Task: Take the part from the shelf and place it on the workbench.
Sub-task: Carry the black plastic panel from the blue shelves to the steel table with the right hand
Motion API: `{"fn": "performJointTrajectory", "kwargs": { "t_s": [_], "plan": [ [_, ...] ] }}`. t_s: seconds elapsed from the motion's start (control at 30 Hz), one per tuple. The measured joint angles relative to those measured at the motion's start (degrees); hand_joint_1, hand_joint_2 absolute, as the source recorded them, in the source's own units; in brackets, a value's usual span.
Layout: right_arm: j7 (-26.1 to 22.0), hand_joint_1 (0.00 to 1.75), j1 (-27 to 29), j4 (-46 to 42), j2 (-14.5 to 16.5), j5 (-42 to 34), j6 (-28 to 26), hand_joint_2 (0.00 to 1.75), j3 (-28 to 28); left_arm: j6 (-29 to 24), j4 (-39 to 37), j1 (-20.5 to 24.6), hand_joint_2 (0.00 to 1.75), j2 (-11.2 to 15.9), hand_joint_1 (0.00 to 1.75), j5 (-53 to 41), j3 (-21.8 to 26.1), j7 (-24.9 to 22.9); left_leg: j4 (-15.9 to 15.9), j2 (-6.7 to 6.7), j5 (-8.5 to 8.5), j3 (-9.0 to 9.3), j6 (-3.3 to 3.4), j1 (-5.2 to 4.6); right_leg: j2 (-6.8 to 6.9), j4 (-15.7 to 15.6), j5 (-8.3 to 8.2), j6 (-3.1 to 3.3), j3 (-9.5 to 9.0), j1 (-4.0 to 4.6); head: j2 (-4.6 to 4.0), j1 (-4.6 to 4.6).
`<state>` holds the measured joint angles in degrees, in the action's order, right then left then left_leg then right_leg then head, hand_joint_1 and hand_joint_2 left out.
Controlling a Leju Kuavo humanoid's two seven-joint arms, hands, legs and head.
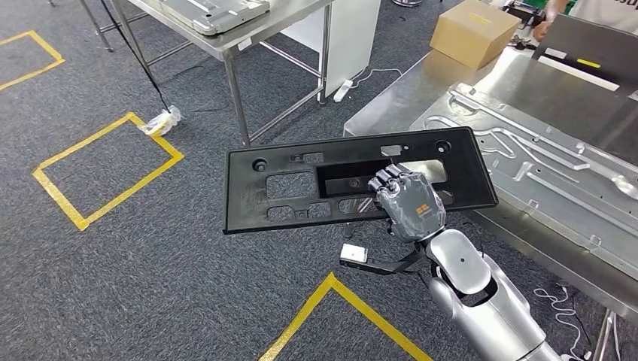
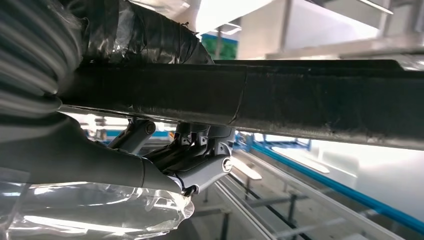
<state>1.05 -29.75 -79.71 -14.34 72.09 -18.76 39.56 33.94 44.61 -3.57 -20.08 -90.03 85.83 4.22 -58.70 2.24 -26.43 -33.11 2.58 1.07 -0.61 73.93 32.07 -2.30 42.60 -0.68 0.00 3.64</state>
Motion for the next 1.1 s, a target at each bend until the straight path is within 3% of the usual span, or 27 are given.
{"fn": "performJointTrajectory", "kwargs": {
  "t_s": [0.03,0.07,0.13,0.2,0.23,0.3,0.33,0.4,0.43,0.5,0.57,0.63,0.7,0.77,0.83,0.87,0.93,0.97,1.0,1.07,1.1],
  "plan": [
    [0.00,1.75,0.20,0.08,-0.15,-0.05,-0.01,1.75,-0.19,0.00,0.00,0.00,1.75,-0.02,0.00,0.00,0.01,0.00,-0.01,0.65,-0.11,0.09,-0.04,0.01,0.26,0.33,-0.61,-0.15,0.33,-0.19,0.00,0.01],
    [0.00,1.75,0.34,0.16,-0.33,-0.10,-0.02,1.75,-0.43,0.01,0.00,0.00,1.75,-0.05,0.00,0.00,0.01,0.00,-0.01,1.26,-0.25,0.24,-0.14,0.02,0.61,-1.48,-2.12,-0.24,-0.44,-0.35,0.00,0.02],
    [0.00,1.75,0.43,0.21,-0.61,-0.21,-0.07,1.75,-1.07,0.04,0.00,-0.02,1.75,-0.12,0.00,0.00,0.00,-0.01,-0.02,2.47,-0.65,0.76,-0.54,-0.07,2.87,-9.15,-5.78,-0.08,-4.27,-0.24,0.00,0.02],
    [0.00,1.75,0.42,0.20,-0.74,-0.33,-0.12,1.75,-1.73,0.08,0.00,-0.05,1.75,-0.14,0.00,0.00,-0.01,-0.03,-0.02,3.54,-1.12,1.30,-1.14,-0.34,4.73,-14.34,-7.33,0.54,-6.84,0.26,0.00,-0.03],
    [0.00,1.75,0.42,0.20,-0.80,-0.38,-0.14,1.75,-2.04,0.09,0.00,-0.04,1.75,-0.15,0.00,0.00,-0.02,-0.04,0.04,4.09,-1.32,1.54,-1.48,-0.47,4.81,-14.97,-7.19,0.88,-7.06,0.53,0.00,-0.06],
    [0.00,1.75,0.46,0.16,-0.98,-0.46,-0.15,1.75,-2.54,0.11,0.00,0.12,1.75,-0.16,0.00,0.00,-0.02,-0.08,0.14,4.85,-1.72,1.99,-2.20,-0.40,3.23,-15.19,-7.28,1.55,-7.11,0.48,0.00,-0.10],
    [0.00,1.75,0.44,0.12,-1.11,-0.50,-0.16,1.75,-2.75,0.12,0.00,0.18,1.75,-0.16,0.00,0.00,-0.02,-0.10,-0.33,4.02,-2.21,2.01,-2.55,-0.29,2.49,-15.42,-7.37,1.91,-7.28,0.33,0.00,-0.10],
    [0.01,1.75,0.38,0.04,-1.19,-0.55,-0.18,1.75,-3.01,0.13,0.00,0.16,1.75,-0.16,0.00,0.00,-0.03,-0.14,-4.34,0.76,-4.72,0.42,-2.98,-0.02,1.18,-15.84,-7.58,2.72,-7.66,-0.02,0.00,-0.18],
    [0.02,1.75,0.34,0.04,-1.18,-0.57,-0.19,1.75,-3.06,0.13,0.00,0.07,1.75,-0.16,0.00,0.00,-0.04,-0.15,-7.82,-0.77,-6.49,-1.23,-3.02,0.01,0.51,-15.86,-7.56,2.96,-7.69,0.03,0.00,-0.21],
    [-0.03,1.75,0.48,0.04,-1.11,-0.59,-0.19,1.75,-3.05,0.14,0.00,-0.06,1.75,-0.16,0.00,0.00,-0.04,-0.17,-14.64,-1.77,-8.94,-4.96,-3.08,0.02,-1.04,-15.73,-7.46,3.22,-7.69,0.14,0.00,-0.26],
    [-0.10,1.75,0.68,0.04,-1.11,-0.59,-0.19,1.75,-3.05,0.15,0.00,-0.11,1.75,-0.16,0.00,0.00,-0.04,-0.19,-16.11,-1.90,-7.96,-6.39,-3.04,0.03,-2.52,-15.46,-7.31,3.25,-7.68,0.21,0.00,-0.26],
    [-0.11,1.75,0.73,0.04,-1.11,-0.60,-0.19,1.75,-3.07,0.15,0.00,-0.11,1.75,-0.16,0.00,0.00,-0.04,-0.24,-11.39,-2.38,-4.30,-4.83,-2.78,0.04,-3.84,-15.09,-7.08,3.10,-7.71,0.20,0.00,-0.27],
    [-0.11,1.75,0.69,0.04,-1.07,-0.60,-0.15,1.75,-3.10,0.22,0.02,-0.12,1.75,-0.13,0.00,0.00,0.01,-0.40,-4.66,-4.57,-1.03,-2.27,-2.40,0.11,-5.16,-14.58,-6.76,2.74,-7.56,0.16,0.00,-0.24],
    [-0.17,1.75,0.59,0.14,-0.78,-0.60,-0.04,1.75,-3.13,0.85,0.30,-0.07,1.75,-0.10,0.00,0.00,0.22,-0.61,-1.42,-5.91,-0.16,-0.94,-2.14,0.04,-6.40,-14.31,-6.66,2.09,-7.22,0.04,0.00,-0.22],
    [-0.24,1.75,0.22,0.49,-0.01,-0.37,0.28,1.75,-3.13,2.30,1.18,0.20,1.75,-0.10,0.00,-0.01,0.58,-0.85,-1.02,-4.90,-0.07,-0.63,-1.83,-0.05,-7.43,-14.50,-6.85,1.33,-6.98,-0.08,0.00,-0.24],
    [-0.22,1.75,-0.14,0.79,0.60,-0.11,0.53,1.75,-3.12,3.30,1.85,0.35,1.75,-0.09,0.00,-0.01,0.73,-1.05,-0.67,-4.27,0.12,-0.43,-1.53,0.02,-6.77,-14.36,-6.74,1.03,-6.86,-0.03,0.00,-0.18],
    [-0.07,1.75,-1.33,1.54,2.08,0.41,0.97,1.75,-3.05,5.06,3.16,0.50,1.75,-0.10,0.00,0.00,1.00,-1.43,0.05,-2.83,0.44,-0.04,-0.83,0.26,-3.39,-11.51,-4.99,0.50,-5.44,0.14,0.00,0.10],
    [0.03,1.75,-1.93,1.98,2.90,0.56,1.07,1.75,-2.99,5.70,3.72,0.48,1.75,-0.08,0.00,0.00,1.12,-1.57,0.18,-2.14,0.44,0.05,-0.59,0.20,-1.38,-8.46,-3.38,0.24,-3.95,0.08,0.00,0.23],
    [0.11,1.75,-2.43,2.38,3.59,0.63,1.11,1.75,-2.92,6.07,4.16,0.45,1.75,-0.07,0.00,0.00,1.22,-1.65,0.21,-1.44,0.36,0.07,-0.44,0.15,-0.29,-4.71,-1.67,-0.03,-2.06,-0.05,0.00,0.33],
    [0.17,1.75,-2.79,3.06,4.57,0.78,1.16,1.75,-2.73,6.43,4.78,0.42,1.75,-0.07,0.00,0.00,1.33,-1.71,0.20,-0.16,0.15,0.18,-0.44,0.12,0.37,0.61,-0.31,-0.48,0.68,-0.45,0.00,0.34],
    [0.17,1.75,-2.82,3.34,4.85,0.85,1.18,1.75,-2.62,6.52,4.98,0.42,1.75,-0.07,0.00,0.00,1.35,-1.72,0.19,0.42,0.01,0.33,-0.52,0.13,0.60,0.45,-1.17,-0.61,0.63,-0.60,0.00,0.35]
  ]
}}
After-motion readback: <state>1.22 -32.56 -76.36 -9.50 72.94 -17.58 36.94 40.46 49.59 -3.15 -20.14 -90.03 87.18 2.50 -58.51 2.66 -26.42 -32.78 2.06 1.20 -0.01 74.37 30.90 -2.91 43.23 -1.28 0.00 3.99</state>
